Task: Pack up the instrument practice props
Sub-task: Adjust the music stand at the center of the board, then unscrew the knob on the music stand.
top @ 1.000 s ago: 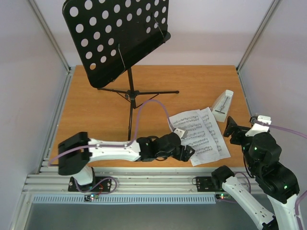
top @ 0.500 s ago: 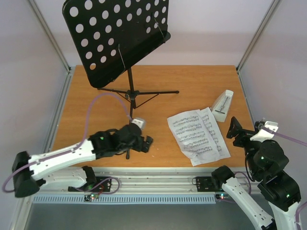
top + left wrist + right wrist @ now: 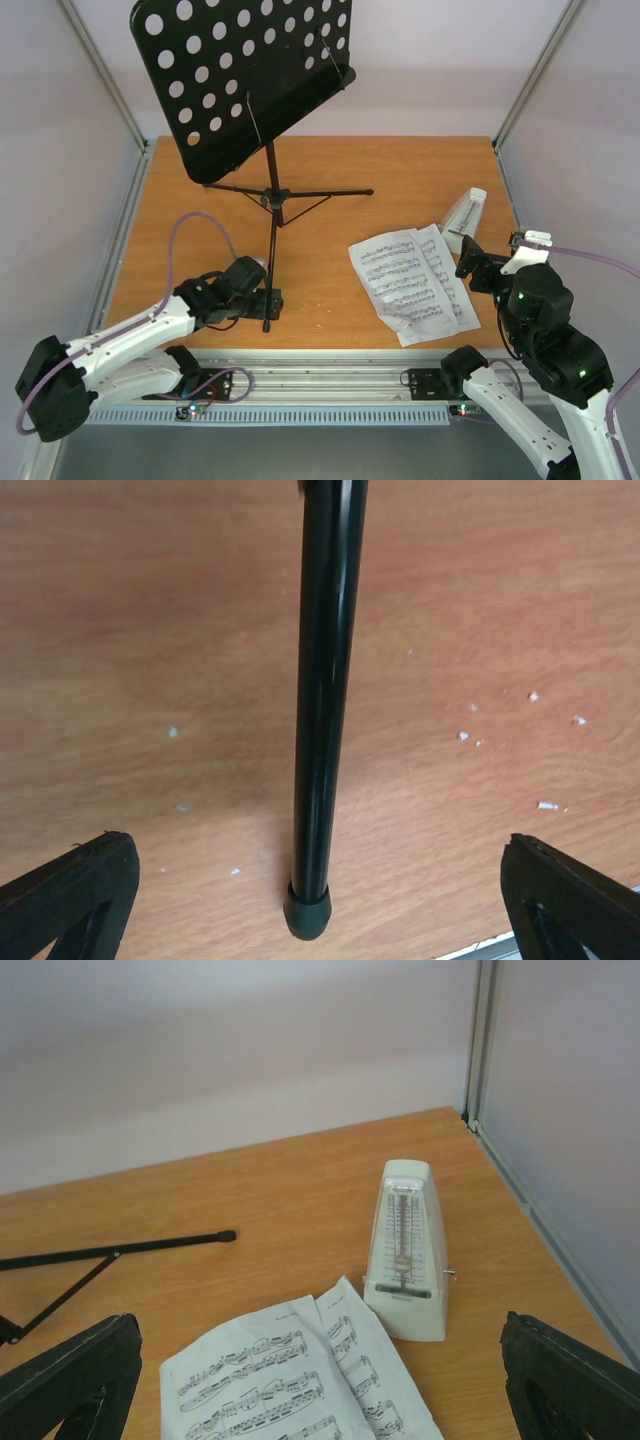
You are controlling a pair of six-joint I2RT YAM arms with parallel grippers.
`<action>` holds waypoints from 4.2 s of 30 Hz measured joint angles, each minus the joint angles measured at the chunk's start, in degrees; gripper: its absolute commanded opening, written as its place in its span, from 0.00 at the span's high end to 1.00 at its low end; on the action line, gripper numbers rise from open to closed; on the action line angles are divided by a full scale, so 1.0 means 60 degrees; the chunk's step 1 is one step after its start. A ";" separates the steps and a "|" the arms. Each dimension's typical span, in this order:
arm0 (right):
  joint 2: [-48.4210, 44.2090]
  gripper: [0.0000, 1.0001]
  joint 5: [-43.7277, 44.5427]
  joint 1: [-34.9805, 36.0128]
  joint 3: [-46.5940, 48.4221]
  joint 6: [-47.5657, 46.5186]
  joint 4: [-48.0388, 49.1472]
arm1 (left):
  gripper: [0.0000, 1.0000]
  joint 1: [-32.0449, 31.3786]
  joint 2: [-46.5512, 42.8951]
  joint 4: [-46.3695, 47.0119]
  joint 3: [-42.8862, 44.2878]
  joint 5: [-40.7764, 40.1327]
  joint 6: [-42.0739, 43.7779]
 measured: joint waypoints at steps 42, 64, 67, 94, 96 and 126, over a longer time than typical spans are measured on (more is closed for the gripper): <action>0.1086 0.02 -0.0936 0.0000 -0.0222 0.0237 0.0076 | 0.01 -0.3778 0.6692 0.4721 0.2626 0.0863 -0.1089; 0.3300 0.15 -0.4685 0.0845 -0.2313 0.3122 0.3257 | 0.01 0.0109 0.0382 0.2419 0.0634 0.0645 0.0244; 0.4113 0.16 -0.4291 0.1902 -0.2288 0.3472 0.3952 | 0.01 0.1963 0.0142 0.1501 0.1198 0.1650 0.0849; 0.4448 0.12 -0.4167 0.0430 -0.2361 0.3089 0.5013 | 0.41 0.2874 0.3803 0.5359 0.3049 0.4011 0.2670; 0.4269 0.12 -0.4244 0.0357 -0.2368 0.2965 0.4892 | 0.48 0.3016 0.4076 0.5770 0.3071 0.4127 0.2499; 0.4142 0.11 -0.4575 0.0306 -0.2488 0.2718 0.4513 | 0.76 0.3748 0.5442 0.8189 0.2867 0.5635 0.0532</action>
